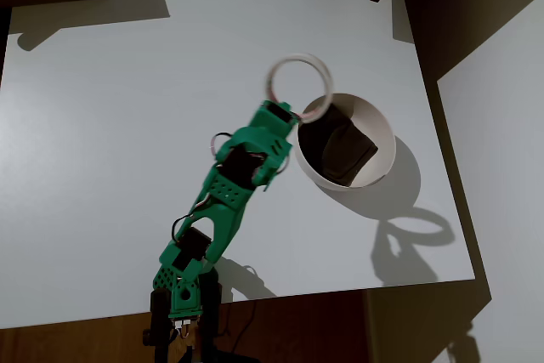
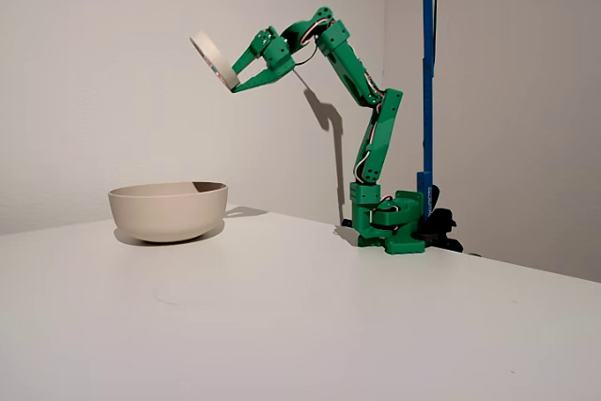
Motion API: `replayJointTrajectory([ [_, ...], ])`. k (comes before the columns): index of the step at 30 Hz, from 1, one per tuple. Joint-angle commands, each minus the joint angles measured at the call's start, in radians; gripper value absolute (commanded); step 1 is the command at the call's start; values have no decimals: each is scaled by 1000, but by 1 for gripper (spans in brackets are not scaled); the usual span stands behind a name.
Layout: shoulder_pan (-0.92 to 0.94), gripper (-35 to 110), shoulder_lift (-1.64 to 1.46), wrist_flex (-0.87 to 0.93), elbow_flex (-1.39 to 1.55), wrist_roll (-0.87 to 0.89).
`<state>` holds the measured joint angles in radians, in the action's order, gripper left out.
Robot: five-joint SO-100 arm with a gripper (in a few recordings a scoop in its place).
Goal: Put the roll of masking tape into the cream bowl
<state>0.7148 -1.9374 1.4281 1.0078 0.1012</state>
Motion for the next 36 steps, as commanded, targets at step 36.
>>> replayJointTrajectory([
  [36,342,-6,914,-192,-488,-160],
])
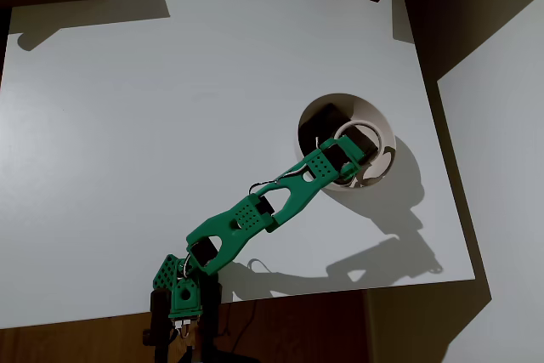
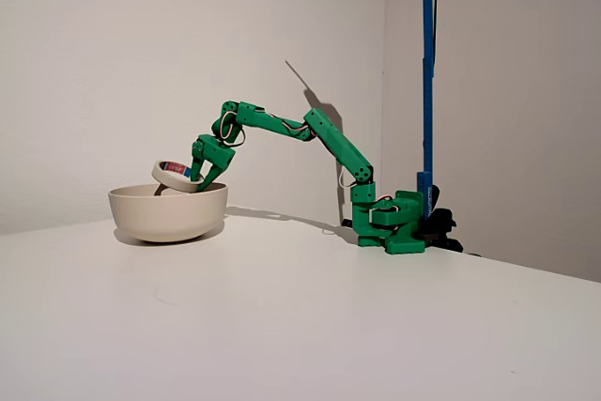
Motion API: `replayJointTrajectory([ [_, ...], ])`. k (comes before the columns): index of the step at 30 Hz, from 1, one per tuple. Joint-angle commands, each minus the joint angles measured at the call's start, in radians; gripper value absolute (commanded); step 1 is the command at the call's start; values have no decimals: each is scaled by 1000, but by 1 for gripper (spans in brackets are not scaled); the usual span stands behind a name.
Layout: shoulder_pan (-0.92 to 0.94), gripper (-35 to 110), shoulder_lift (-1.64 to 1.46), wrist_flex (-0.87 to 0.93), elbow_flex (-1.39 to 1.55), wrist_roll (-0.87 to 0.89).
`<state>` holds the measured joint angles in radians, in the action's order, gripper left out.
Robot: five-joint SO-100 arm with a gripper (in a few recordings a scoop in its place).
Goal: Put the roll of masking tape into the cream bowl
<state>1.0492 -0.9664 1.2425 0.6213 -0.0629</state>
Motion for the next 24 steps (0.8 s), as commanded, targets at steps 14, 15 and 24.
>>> replayJointTrajectory([
  [14,14,-6,-107,-2,-138,91],
  [15,14,-8,-126,3,-140,101],
  [24,-78,-8,-362,135,-140,161],
])
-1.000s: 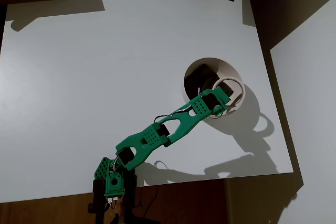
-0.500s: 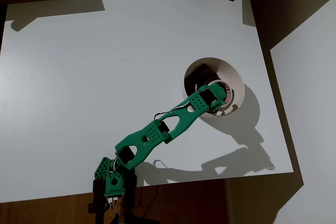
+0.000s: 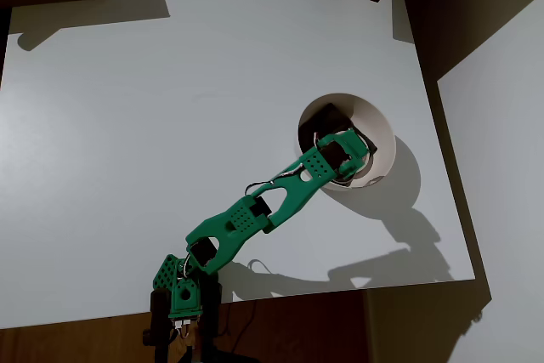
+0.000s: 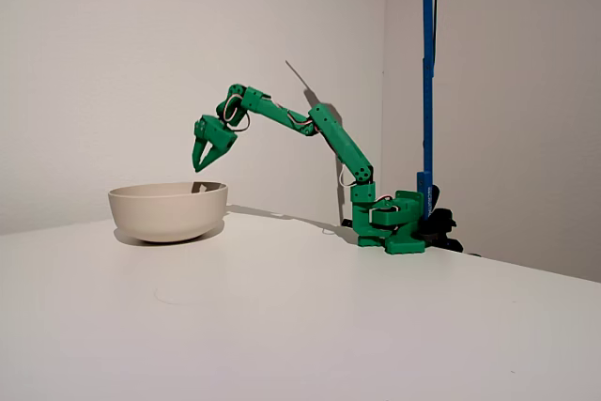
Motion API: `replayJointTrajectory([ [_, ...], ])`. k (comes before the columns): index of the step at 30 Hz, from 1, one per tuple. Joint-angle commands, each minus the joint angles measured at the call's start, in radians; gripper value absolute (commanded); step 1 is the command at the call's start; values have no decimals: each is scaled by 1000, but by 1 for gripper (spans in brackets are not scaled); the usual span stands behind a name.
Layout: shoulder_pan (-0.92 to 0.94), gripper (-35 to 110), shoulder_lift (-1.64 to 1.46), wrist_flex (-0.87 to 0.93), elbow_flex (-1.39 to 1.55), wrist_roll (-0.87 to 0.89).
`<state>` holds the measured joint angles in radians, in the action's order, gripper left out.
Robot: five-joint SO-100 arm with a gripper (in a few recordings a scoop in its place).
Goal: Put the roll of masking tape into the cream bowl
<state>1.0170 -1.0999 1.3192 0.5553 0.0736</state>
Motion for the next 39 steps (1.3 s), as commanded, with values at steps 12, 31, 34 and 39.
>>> replayJointTrajectory([
  [12,-387,-8,-514,360,-71,21],
  [31,-1028,-8,-1144,413,522,-8],
  [34,-1058,-8,-1296,313,758,-26],
  [39,-1019,-8,-1460,164,1114,-49],
])
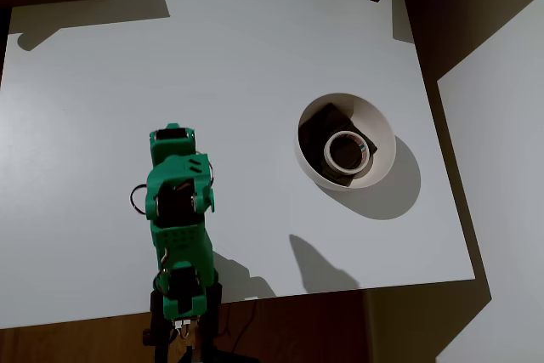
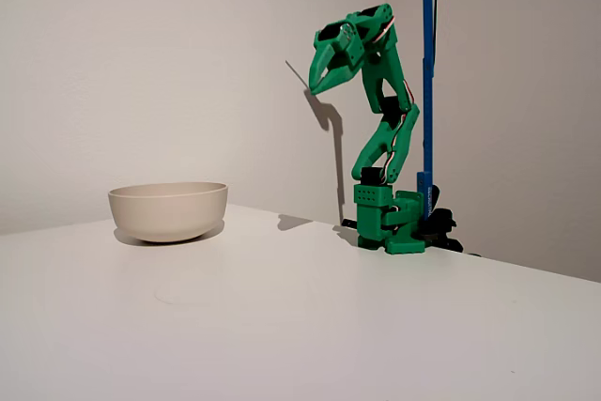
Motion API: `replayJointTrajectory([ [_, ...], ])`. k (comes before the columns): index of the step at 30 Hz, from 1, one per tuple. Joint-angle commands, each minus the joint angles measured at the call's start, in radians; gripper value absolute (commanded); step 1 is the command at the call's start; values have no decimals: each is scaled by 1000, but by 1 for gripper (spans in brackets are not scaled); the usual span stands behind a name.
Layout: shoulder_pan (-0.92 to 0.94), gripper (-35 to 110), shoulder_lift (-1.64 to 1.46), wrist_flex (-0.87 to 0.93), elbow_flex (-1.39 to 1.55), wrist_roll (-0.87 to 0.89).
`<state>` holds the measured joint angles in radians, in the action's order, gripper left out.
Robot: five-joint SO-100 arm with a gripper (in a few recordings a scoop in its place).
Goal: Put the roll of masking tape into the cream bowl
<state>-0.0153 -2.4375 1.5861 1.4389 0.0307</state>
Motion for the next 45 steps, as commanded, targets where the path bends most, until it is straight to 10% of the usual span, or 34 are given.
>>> replayJointTrajectory([
  [1,20,-8,-156,-140,302,-14],
  [20,23,-8,-505,-551,1138,-38],
  [45,-20,-8,-954,-376,1517,-20],
])
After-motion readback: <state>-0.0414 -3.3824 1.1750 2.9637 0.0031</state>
